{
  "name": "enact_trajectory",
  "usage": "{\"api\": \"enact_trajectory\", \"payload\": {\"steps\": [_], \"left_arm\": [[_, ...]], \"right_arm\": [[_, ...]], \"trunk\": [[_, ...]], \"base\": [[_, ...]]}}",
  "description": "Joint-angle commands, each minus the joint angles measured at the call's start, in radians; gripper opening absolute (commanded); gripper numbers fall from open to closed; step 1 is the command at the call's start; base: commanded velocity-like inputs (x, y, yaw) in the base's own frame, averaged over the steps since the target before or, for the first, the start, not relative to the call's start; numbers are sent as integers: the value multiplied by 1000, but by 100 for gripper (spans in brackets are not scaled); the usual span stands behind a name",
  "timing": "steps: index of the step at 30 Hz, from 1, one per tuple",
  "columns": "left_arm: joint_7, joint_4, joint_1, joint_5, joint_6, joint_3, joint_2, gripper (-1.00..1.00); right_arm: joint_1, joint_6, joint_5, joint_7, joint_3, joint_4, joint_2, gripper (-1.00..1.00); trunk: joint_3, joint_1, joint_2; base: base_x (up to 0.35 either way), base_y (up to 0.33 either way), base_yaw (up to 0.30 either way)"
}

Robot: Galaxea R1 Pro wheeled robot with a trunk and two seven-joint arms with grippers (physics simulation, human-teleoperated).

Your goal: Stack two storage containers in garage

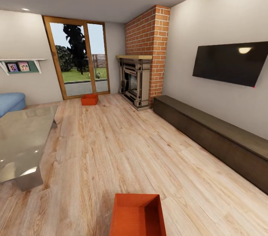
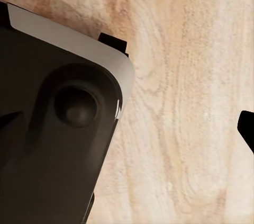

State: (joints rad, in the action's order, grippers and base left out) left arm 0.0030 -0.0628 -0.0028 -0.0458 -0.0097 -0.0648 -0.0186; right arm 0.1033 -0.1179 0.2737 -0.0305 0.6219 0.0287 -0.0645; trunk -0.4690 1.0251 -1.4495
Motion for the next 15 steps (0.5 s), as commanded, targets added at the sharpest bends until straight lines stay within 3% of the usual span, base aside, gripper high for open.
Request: {"api": "enact_trajectory", "payload": {"steps": [1,5,15], "left_arm": [[0,0,0,-5,-1,-6,0,100],[0,0,0,-5,-1,-6,0,100],[1,0,0,-5,-2,-6,0,100]], "right_arm": [[1,-6,11,-3,8,3,0,100],[1,-6,29,-3,7,2,1,100],[1,-6,30,-3,7,2,2,100]], "trunk": [[-1,0,-1],[-3,0,-1],[-18,0,-1]], "base": [[0,0,0],[0,0,0],[0,0,0]]}}
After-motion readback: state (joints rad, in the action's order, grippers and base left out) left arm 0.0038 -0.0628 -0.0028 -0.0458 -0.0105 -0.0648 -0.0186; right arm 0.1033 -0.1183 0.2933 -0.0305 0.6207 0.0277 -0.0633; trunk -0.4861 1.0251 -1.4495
